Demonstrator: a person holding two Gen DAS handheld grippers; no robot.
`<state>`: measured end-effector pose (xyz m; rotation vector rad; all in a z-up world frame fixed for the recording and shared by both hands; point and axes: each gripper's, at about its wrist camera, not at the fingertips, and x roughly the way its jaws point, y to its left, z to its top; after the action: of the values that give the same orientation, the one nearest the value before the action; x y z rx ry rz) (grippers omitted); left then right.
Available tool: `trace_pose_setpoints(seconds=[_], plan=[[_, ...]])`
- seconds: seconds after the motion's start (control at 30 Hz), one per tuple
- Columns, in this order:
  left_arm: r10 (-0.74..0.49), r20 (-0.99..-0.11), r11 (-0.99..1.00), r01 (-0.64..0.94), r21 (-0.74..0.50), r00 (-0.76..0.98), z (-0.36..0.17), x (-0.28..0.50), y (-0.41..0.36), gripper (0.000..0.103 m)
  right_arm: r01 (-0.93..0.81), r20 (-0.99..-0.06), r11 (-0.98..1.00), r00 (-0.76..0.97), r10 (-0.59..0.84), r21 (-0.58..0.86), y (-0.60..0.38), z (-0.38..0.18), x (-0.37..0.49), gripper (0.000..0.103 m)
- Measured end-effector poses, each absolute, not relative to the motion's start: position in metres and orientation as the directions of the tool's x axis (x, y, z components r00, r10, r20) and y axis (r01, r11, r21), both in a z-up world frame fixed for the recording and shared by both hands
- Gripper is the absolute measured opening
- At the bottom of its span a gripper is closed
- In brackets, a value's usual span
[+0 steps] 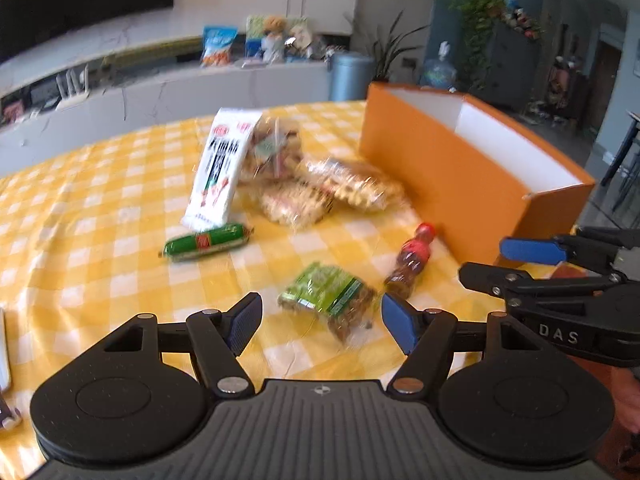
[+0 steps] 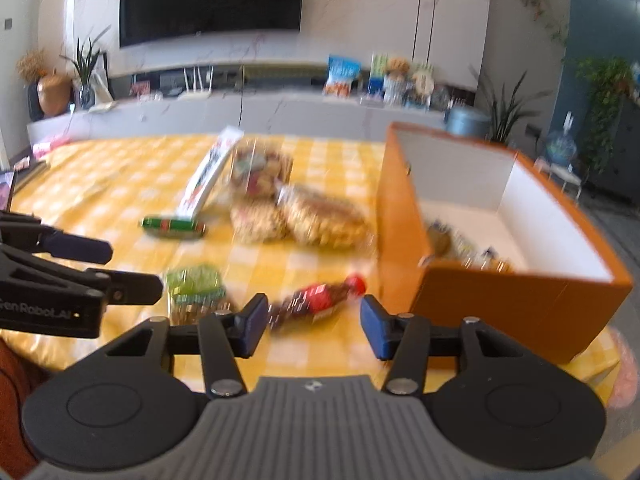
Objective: Organize snacks
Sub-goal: 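Grasp the green raisin pack with the left gripper while the right grasps the cola candy bottle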
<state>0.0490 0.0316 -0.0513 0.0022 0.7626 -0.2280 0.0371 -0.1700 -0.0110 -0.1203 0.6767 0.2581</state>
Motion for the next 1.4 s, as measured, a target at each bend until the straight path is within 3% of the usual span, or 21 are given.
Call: trace_pose_setpoints(seconds=[0.23, 0.77, 1.0, 1.07, 1.4], plan=[[-0.217, -0.729, 0.938, -0.069, -0.341, 0.649, -0.068, 0.064, 0.05, 0.081, -0.215, -0.676, 0.976, 0.714, 0.184, 0.038, -0.17, -0.024, 0.053, 0.047], [-0.114, -0.797, 0.924, -0.23, -0.304, 0.594, -0.085, 0.101, 0.016, 0.082, -0.153, -0.687, 0.984, 0.707, 0.171, 0.087, -0.166, -0.04, 0.067, 0.048], [-0.07, -0.806, 0.964, -0.167, -0.205, 0.588, -0.09, 0.106, 0.007, 0.064, -0.12, -0.688, 0.987, 0.707, 0.163, 0.11, -0.167, -0.043, 0.075, 0.048], [-0.076, -0.808, 0.971, -0.142, -0.194, 0.585, -0.088, 0.107, 0.008, 0.054, -0.113, -0.691, 0.987, 0.705, 0.16, 0.113, -0.165, -0.044, 0.076, 0.048], [-0.035, -0.769, 0.977, -0.141, -0.161, 0.638, -0.079, 0.104, 0.041, 0.049, -0.11, -0.688, 0.981, 0.701, 0.191, 0.159, -0.154, -0.046, 0.077, 0.048]])
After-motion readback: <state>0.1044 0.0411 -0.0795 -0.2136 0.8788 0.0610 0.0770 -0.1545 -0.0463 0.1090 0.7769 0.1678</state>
